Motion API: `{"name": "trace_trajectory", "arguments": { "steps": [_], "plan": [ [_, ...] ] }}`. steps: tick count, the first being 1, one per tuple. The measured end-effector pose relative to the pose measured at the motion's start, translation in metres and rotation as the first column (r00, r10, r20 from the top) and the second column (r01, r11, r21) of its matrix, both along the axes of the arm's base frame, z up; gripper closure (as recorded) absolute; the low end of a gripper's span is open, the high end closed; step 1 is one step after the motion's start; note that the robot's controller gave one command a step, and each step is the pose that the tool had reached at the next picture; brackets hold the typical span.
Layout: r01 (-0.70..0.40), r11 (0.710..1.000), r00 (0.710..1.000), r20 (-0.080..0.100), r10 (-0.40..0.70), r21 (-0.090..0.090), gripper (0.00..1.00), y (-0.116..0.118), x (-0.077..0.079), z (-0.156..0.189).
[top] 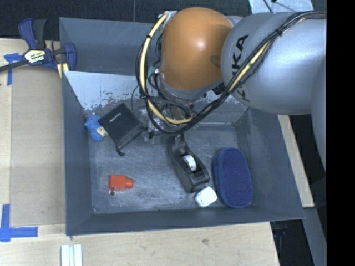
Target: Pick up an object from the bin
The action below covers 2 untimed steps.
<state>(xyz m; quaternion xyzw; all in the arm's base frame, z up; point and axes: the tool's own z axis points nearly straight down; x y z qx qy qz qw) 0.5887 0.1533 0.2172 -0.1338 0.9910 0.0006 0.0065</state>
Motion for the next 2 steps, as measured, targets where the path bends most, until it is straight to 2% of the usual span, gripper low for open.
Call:
{"name": "trace_trajectory", "arguments": {
  "steps": [1,2],
  "plan": [
    [-0.138,0.990,0.990,-0.012,0.138,-0.003,1.00,0.011,-0.012,-0.038],
    [-0.155,0.988,0.988,-0.005,0.155,-0.002,1.00,0.015,-0.038,0.012]
  ]
}}
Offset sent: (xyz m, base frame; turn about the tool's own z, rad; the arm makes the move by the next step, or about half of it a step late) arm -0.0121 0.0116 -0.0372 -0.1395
